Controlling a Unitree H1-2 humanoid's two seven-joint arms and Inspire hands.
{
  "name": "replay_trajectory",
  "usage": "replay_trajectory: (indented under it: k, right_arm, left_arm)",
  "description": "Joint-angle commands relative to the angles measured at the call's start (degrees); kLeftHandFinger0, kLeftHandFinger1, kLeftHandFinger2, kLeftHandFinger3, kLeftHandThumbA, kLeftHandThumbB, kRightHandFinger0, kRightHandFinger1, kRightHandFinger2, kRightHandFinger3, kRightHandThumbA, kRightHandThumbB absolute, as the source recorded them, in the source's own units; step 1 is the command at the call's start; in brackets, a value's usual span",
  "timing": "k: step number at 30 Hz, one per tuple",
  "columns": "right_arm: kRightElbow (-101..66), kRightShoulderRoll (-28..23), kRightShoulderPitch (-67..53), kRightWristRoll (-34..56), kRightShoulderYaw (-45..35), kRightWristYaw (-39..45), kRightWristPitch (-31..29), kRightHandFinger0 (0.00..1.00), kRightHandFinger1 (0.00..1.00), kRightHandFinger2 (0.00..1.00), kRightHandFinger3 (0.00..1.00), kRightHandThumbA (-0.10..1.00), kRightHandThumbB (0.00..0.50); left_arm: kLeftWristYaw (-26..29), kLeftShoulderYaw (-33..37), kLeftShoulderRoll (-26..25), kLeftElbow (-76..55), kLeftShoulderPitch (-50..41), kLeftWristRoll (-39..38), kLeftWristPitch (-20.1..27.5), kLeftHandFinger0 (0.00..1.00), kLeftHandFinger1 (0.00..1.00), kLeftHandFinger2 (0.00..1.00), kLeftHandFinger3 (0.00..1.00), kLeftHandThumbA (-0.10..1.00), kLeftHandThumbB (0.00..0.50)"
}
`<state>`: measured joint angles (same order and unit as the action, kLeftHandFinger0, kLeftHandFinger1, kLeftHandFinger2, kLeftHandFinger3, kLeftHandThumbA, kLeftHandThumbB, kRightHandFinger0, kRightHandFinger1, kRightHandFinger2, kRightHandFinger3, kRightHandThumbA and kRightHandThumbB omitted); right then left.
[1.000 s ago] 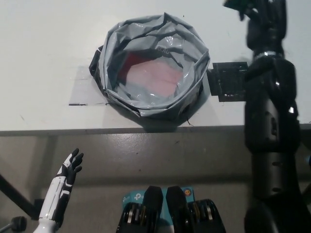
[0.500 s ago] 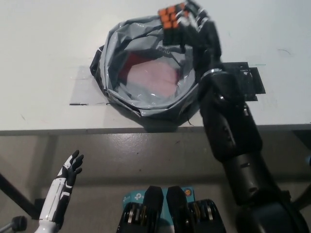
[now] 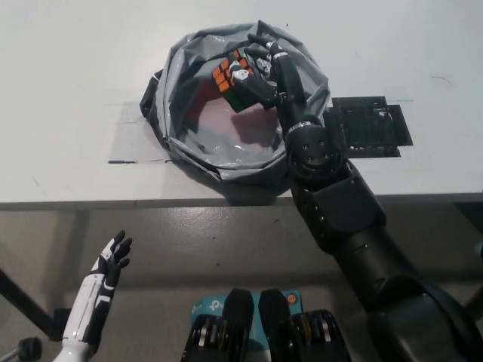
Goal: Use the right hand to pick up a rubix's cube and place it into a plastic bag and lift the bag
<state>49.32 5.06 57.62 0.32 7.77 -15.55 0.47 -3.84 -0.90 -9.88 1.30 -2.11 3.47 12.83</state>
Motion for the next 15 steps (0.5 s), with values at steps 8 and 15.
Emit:
replay_trajectory:
  k: [8, 15]
  right_arm:
    - [-1.16, -2.03, 5.12, -7.12, 5.22, 6.58, -0.41, 1.0, 1.0, 1.0, 1.0, 0.38, 0.346]
    - [-1.95, -4.66, 4.94, -10.15, 10.47, 12.93, 2.14, 1.0, 1.0, 1.0, 1.0, 0.79, 0.373]
  left_arm:
    - [-0.41, 0.67, 0.1, -2.01, 0.3, -0.16, 0.43, 1.0, 1.0, 1.0, 1.0, 1.0, 0.205]
    - [-0.48, 0.47, 0.06, -1.92, 0.47, -0.78, 0.34, 1.0, 1.0, 1.0, 1.0, 1.0, 0.199]
